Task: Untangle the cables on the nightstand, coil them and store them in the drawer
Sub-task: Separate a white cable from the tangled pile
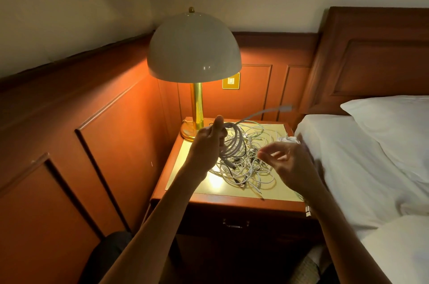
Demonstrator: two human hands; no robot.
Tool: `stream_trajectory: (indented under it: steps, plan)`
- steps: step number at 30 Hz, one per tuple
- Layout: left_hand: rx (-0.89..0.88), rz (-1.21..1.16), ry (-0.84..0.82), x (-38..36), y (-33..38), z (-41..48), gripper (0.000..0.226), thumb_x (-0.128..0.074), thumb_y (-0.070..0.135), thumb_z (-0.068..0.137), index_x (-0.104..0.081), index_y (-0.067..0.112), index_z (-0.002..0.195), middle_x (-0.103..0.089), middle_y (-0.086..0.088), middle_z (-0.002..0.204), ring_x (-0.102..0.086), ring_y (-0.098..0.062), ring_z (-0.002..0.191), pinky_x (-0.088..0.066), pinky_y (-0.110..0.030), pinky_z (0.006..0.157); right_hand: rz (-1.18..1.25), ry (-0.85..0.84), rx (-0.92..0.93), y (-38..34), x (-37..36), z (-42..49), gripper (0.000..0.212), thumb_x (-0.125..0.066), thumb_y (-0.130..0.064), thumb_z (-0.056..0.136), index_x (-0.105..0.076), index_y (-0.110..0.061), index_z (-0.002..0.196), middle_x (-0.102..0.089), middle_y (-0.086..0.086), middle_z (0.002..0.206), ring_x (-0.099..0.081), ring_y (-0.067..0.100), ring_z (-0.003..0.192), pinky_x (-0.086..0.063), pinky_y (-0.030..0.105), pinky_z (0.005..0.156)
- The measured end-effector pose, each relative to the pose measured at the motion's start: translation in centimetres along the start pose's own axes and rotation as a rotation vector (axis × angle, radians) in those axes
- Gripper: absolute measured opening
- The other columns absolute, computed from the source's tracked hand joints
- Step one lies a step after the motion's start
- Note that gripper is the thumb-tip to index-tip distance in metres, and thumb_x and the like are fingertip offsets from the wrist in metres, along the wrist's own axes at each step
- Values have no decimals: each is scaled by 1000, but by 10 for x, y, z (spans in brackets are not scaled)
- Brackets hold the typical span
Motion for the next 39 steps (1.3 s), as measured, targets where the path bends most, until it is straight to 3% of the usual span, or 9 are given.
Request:
stream_trajectory:
  steps: [4, 7, 12, 17, 22, 25, 29, 32, 39]
  plan:
    - [-150, 321, 46, -5, 9, -1, 48, -36, 44, 106, -49, 19, 67, -35, 13, 47, -32, -7, 45, -28, -36, 55, 419, 222, -76, -17, 5, 0, 24, -53, -37, 100, -68, -19, 108, -73, 0, 88, -71, 24, 68, -61, 44, 67]
    - [-235, 536, 80, -10, 11, -5, 49, -35, 41, 107, -50, 20, 65, -39, 11, 49, -40, -5, 42, -32, -23, 50, 523, 296, -25, -28, 9, 4, 41, -48, -55, 97, -63, -32, 126, -71, -3, 100, -70, 24, 70, -61, 38, 64]
    - [-304, 672, 137, -8, 10, -5, 50, -36, 39, 107, -52, 13, 67, -41, 6, 52, -46, -4, 45, -29, -15, 45, 295, -108, 17, -37, 11, 1, 24, -62, -49, 83, -71, -37, 102, -75, -9, 81, -70, 15, 58, -59, 28, 57]
    - [-178, 484, 69, -1, 8, 0, 46, -35, 44, 106, -49, 27, 66, -38, 11, 43, -40, -2, 40, -33, -27, 55, -73, -132, 208, -23, 0, -7, 32, -54, -56, 86, -74, -36, 102, -64, -13, 84, -59, 2, 79, -48, 25, 66]
    - [-142, 463, 68, 4, 6, -1, 47, -35, 46, 106, -50, 26, 66, -41, 15, 41, -37, -3, 39, -31, -32, 57, -21, -9, 304, -34, 4, -12, 29, -50, -49, 99, -69, -30, 112, -70, -8, 80, -63, 7, 69, -45, 22, 60]
    - [-28, 223, -25, 7, 11, -2, 49, -35, 42, 107, -41, 21, 63, -32, 14, 46, -28, -2, 42, -31, -24, 49, -67, 23, 380, -33, 3, -13, 29, -50, -36, 102, -72, -20, 113, -65, -18, 92, -62, 1, 82, -42, 11, 67]
    - [105, -89, -178, 4, 13, -9, 47, -36, 38, 107, -31, 19, 64, -23, 5, 57, -23, -7, 48, -27, -17, 47, -333, 134, 343, -34, 2, -8, 25, -65, -32, 91, -78, -17, 108, -68, -3, 96, -58, 11, 85, -43, 22, 69]
    - [115, -102, -173, -5, 11, -9, 46, -36, 40, 106, -33, 19, 65, -22, 3, 59, -25, -8, 48, -29, -18, 47, -138, 180, 204, -41, -8, -10, 20, -71, -18, 89, -77, -14, 108, -74, -4, 85, -65, 3, 68, -47, 8, 65]
    - [50, 134, -132, -17, 13, -12, 50, -30, 43, 107, -36, 18, 64, -28, 12, 50, -26, -4, 45, -27, -20, 49, 872, 178, -341, -50, -25, -20, 19, -56, 1, 95, -74, -7, 98, -78, 8, 88, -76, 21, 82, -59, 23, 68]
Point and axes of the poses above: each hand's wrist, its own z-axis towards the middle knuckle, its own x-axis out of the back of the hand, y = z × x, the point moved 1 cm from there along z, towards the middle knuckle
